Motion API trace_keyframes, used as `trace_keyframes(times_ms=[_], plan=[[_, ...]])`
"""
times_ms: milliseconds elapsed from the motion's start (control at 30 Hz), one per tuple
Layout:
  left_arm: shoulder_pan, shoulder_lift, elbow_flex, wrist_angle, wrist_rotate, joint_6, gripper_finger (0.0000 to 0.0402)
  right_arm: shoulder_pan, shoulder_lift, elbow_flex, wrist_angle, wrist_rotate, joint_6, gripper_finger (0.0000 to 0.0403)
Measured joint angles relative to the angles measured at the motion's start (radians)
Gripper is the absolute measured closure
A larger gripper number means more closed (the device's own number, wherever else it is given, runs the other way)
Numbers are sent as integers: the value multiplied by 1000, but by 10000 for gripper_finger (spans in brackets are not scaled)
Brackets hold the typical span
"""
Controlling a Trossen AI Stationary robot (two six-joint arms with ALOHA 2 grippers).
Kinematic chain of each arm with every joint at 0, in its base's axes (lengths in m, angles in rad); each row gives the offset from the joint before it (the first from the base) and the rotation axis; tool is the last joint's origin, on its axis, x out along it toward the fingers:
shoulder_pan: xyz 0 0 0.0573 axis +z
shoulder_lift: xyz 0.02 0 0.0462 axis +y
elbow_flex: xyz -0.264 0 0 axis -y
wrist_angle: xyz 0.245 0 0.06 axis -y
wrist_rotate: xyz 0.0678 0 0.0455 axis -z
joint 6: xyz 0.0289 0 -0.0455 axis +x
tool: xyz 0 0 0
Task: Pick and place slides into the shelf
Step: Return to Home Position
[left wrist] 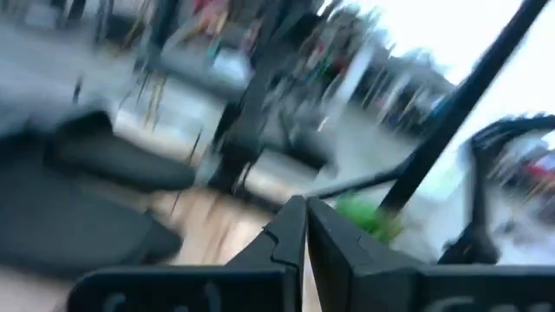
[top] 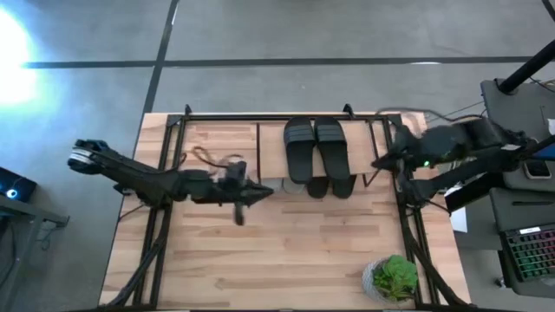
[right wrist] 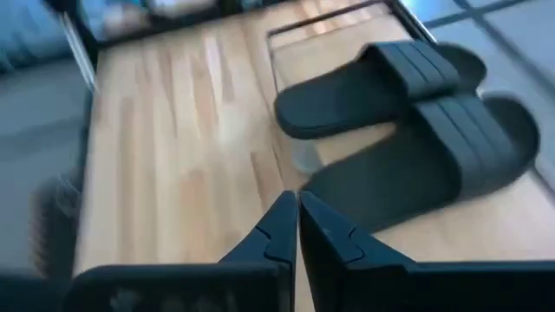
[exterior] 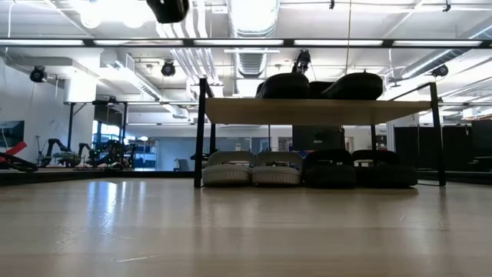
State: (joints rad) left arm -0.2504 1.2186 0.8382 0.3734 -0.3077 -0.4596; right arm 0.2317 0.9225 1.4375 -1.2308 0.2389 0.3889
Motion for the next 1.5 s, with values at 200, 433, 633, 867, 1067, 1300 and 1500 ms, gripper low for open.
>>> trace_keyframes(times_ms=[200, 433, 633, 867, 1067, 1300, 1500], plan=[[47, -83, -211, 260, 17, -5, 402, 21, -419, -452, 577, -218, 127, 394], [215, -112, -283, 358, 214, 17, 402, 20, -648, -756, 836, -217, 149, 394], [378, -228, -357, 323, 443, -30, 402, 19, -834, -848, 716, -116, 176, 394], [462, -518, -548, 311, 459, -67, 402, 17, -879, -757, 675, -49, 30, 394], [456, -791, -687, 118, 363, -110, 402, 17, -839, -770, 683, -46, -33, 394], [456, -1166, -732, -197, 337, 1, 402, 17, -923, -924, 868, -51, -20, 394], [458, -1158, -685, -310, 282, 33, 402, 17, -869, -1055, 977, 21, 59, 394]])
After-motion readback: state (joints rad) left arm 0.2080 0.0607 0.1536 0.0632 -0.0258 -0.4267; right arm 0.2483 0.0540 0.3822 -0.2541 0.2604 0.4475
